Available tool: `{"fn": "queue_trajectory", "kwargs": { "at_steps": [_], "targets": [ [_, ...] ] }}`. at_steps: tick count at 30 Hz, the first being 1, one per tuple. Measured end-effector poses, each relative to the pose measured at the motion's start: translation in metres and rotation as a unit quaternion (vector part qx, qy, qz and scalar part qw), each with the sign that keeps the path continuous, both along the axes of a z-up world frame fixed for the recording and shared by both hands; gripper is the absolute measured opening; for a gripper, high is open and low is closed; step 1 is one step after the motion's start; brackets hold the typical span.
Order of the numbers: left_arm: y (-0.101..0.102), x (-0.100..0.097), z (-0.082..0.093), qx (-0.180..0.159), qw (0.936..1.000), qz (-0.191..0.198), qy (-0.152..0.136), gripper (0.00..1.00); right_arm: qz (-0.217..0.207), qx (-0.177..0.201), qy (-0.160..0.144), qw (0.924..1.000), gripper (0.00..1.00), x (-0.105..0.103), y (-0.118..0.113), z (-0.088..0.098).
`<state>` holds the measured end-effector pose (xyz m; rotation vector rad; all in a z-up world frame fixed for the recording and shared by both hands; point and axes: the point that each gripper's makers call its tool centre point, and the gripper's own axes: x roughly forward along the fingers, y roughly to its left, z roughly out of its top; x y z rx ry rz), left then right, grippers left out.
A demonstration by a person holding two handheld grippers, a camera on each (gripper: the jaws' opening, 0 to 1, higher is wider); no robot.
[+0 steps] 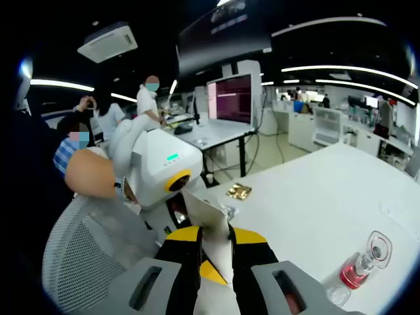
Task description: Arrange the skincare products in the storage area until every visible bottle or jar stands upright without overlapping.
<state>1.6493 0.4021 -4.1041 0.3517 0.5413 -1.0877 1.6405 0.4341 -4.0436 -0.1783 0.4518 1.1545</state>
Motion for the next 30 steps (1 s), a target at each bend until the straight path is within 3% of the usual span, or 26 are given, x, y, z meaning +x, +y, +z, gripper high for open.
{"fn": "queue_trajectory", "kwargs": {
  "at_steps": [1,5,7,9,13,17,20,24,27,30],
  "targets": [
    [-0.002,0.001,0.008,-0.019,0.9998,0.004,-0.001,0.17,0.001,-0.001,-0.002,1.0,0.1,-0.001,0.0,0.0],
    [0.003,0.001,0.01,-0.01,0.9999,-0.003,-0.01,0.2,0.005,0.0,-0.01,0.9999,0.06,-0.001,-0.003,0.007],
    [0.001,0.0,0.009,-0.007,0.9998,-0.012,-0.015,0.17,0.009,0.006,-0.01,0.9999,0.06,-0.001,-0.004,0.013],
    [0.0,-0.001,0.009,-0.008,0.9996,-0.02,-0.02,0.14,0.02,-0.011,-0.038,0.999,0.07,0.003,-0.008,0.024],
    [0.0,-0.003,0.008,-0.012,0.9994,-0.03,-0.008,0.14,0.058,-0.038,-0.045,0.9966,0.08,0.003,-0.006,0.033],
    [0.005,-0.006,0.005,-0.002,0.9994,-0.033,0.004,0.17,0.121,-0.091,-0.055,0.9869,0.08,-0.003,0.002,0.031],
    [0.01,-0.008,0.003,0.008,0.9993,-0.033,0.015,0.27,0.168,-0.129,-0.062,0.9755,0.1,-0.007,0.01,0.027],
    [0.021,-0.008,-0.001,0.032,0.9989,-0.029,0.02,0.27,0.226,-0.18,-0.047,0.9563,0.17,-0.013,0.017,0.018],
    [0.029,-0.005,-0.005,0.05,0.9983,-0.023,0.015,0.26,0.269,-0.248,-0.057,0.9288,0.15,-0.012,0.019,0.008],
    [0.035,-0.004,-0.007,0.049,0.9982,-0.017,0.031,0.28,0.305,-0.292,-0.07,0.904,0.14,-0.013,0.024,0.001]
  ]
}}
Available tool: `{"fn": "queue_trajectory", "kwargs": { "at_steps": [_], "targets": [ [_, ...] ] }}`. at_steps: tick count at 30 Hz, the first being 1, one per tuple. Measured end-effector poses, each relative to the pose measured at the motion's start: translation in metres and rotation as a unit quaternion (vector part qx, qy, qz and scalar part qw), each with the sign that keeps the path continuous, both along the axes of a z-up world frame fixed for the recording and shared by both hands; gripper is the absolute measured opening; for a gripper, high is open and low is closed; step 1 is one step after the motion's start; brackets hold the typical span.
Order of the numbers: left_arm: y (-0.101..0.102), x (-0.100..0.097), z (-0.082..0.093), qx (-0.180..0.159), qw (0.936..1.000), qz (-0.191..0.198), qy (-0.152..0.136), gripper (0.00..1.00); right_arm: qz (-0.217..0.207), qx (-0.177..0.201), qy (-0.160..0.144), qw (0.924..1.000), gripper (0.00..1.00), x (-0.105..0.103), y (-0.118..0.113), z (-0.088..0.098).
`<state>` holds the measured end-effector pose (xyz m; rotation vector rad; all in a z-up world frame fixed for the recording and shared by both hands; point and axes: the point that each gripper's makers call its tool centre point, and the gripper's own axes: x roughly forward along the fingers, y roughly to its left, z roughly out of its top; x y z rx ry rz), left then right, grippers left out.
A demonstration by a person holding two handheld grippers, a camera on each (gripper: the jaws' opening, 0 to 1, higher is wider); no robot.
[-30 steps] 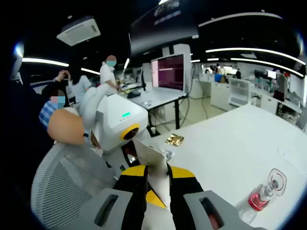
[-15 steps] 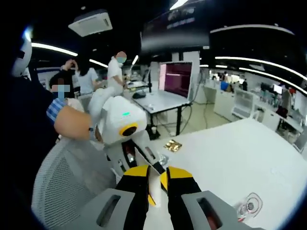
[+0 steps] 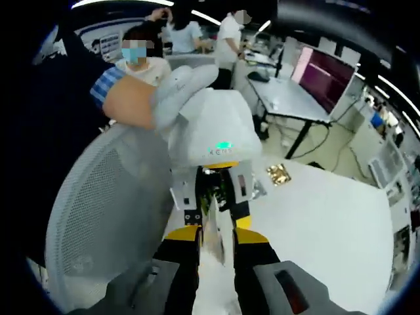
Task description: Arrange the skincare products in the storage area until every visible bottle or jar stands upright without overlapping.
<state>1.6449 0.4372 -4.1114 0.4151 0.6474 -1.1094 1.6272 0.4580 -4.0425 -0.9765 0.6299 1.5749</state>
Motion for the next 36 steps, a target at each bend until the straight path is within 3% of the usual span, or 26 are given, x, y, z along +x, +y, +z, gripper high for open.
{"fn": "queue_trajectory", "kwargs": {
  "at_steps": [2,11,17,20,29,36],
  "targets": [
    [0.002,-0.001,-0.002,0.003,1.0,-0.002,0.001,0.27,0.017,-0.043,0.022,0.9987,0.15,-0.006,0.001,-0.011],
    [0.0,-0.005,-0.007,0.016,0.9997,-0.02,-0.004,0.22,0.033,-0.114,0.02,0.9927,0.1,-0.001,0.0,-0.049],
    [0.005,0.0,-0.009,0.023,0.9997,-0.004,-0.006,0.24,0.026,-0.123,0.025,0.9918,0.07,0.007,-0.006,-0.049],
    [0.008,0.005,-0.011,0.03,0.9994,0.005,-0.013,0.2,0.017,-0.13,0.02,0.9912,0.07,0.017,-0.014,-0.049],
    [0.008,0.002,-0.02,0.049,0.9988,0.001,-0.008,0.2,-0.048,-0.137,0.01,0.9893,0.07,0.062,-0.045,-0.049],
    [0.009,-0.002,-0.027,0.066,0.9978,-0.007,-0.003,0.2,-0.073,-0.145,0.003,0.9867,0.07,0.09,-0.065,-0.048]
  ]
}}
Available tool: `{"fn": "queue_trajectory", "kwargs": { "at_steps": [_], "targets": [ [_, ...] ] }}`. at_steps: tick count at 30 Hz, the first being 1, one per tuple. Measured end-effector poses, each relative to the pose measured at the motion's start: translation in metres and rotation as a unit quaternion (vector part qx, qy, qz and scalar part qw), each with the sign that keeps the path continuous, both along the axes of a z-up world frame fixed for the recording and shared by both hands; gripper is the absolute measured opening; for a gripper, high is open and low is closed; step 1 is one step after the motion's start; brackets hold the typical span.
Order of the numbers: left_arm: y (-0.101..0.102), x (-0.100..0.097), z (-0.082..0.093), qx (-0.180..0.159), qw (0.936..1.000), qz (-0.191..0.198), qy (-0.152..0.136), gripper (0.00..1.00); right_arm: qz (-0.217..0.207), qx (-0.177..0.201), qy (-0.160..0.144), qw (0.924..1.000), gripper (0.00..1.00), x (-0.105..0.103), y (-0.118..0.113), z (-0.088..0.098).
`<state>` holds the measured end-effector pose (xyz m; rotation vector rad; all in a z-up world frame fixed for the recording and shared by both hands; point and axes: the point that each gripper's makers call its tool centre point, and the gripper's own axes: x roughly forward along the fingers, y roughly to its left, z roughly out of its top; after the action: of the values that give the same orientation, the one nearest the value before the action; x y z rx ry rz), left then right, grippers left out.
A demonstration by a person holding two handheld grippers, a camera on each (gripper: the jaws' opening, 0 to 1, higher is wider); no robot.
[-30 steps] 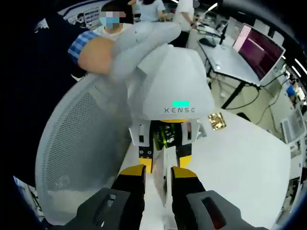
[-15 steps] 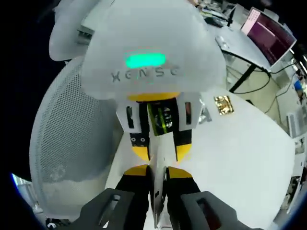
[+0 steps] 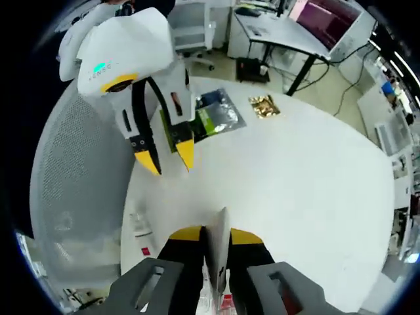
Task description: Arrange the skincare products in the storage area until every visible bottle or jar stands upright without overlapping.
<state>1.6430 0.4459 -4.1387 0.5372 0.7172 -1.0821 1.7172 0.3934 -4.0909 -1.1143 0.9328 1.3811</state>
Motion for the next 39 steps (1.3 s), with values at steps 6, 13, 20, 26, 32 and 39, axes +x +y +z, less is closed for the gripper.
{"fn": "queue_trajectory", "kwargs": {
  "at_steps": [6,13,20,26,32,39],
  "targets": [
    [-0.001,-0.002,-0.005,0.006,0.9999,-0.004,0.007,0.2,-0.007,-0.023,-0.003,0.9997,0.07,0.011,-0.012,-0.001],
    [-0.001,-0.004,-0.009,0.01,0.9998,-0.008,0.013,0.2,-0.004,-0.054,-0.001,0.9985,0.07,0.017,-0.024,-0.002],
    [-0.001,-0.005,-0.011,0.014,0.9997,-0.011,0.014,0.2,-0.006,-0.074,0.0,0.9972,0.07,0.019,-0.028,-0.003],
    [-0.001,-0.004,-0.011,0.017,0.9997,-0.012,0.012,0.2,-0.012,-0.083,0.0,0.9965,0.09,0.018,-0.032,-0.004],
    [0.001,-0.004,-0.014,0.021,0.9996,-0.007,0.016,0.2,-0.013,-0.055,-0.029,0.998,0.21,0.024,-0.028,0.0],
    [0.003,-0.007,-0.018,0.037,0.9991,-0.009,0.017,0.21,-0.025,0.06,-0.057,0.9963,0.31,0.028,-0.005,0.044]
  ]
}}
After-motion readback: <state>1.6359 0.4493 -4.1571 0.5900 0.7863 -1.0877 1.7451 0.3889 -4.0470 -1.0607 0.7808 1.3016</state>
